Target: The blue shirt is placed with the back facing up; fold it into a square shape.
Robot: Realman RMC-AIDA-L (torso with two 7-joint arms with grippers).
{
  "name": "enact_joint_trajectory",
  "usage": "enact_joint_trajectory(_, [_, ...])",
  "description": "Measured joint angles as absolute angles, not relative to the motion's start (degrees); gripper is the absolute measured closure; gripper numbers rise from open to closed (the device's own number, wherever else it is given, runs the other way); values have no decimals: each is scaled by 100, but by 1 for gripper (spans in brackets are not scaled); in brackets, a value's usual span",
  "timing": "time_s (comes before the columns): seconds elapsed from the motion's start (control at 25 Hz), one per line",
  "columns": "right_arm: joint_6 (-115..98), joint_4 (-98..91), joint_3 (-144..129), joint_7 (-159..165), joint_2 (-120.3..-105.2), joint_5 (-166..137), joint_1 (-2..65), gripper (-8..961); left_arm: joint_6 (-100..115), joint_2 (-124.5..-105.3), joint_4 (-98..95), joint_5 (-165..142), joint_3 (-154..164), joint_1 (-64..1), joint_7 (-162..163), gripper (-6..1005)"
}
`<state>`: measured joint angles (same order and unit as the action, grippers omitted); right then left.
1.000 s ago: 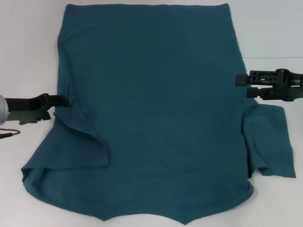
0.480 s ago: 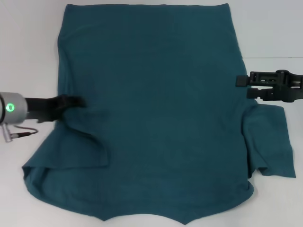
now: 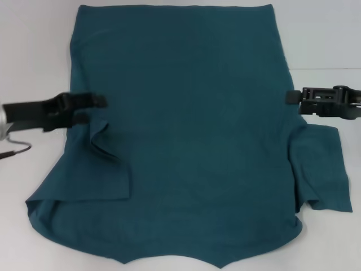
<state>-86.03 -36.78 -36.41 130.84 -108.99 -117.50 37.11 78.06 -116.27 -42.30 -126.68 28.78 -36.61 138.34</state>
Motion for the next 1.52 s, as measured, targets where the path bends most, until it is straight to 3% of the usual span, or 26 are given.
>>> enact_joint_trajectory(0.32, [-8646,-3653,-3698,12969,-10835,-12009,3683,68,8067,-11639,-4397,-13082,2898,-3465,13900,204])
enact_joint_trajectory(0.84, [-8608,-3639,-3638,13052,-10847,-12031,3638,68,6379,-11950,-3809,-13175,3486,-3636,14168,203])
enact_joint_trajectory(1.04, [-8638,-3639,-3638,13060,-10858,-12028,3663,69,6998,-11956,-3651,-12888,3495,-3874,13749,203])
enact_joint_trajectory(1.24, [-8674,-3652,-3672,13054,-10830,-12040,3645,69,8013,-11800,-3793,-12041,3121,-3698,13272,203])
enact_joint_trajectory(1.36, [-8858,-3679,-3696,13023,-10749,-12141,3606,69,8167,-11717,-3993,-12360,3079,-3530,13399,202])
enact_joint_trajectory(1.52, [-9456,-3753,-3697,13061,-10504,-12584,3597,69,9205,-11684,-4389,-12637,3053,-3295,12225,202])
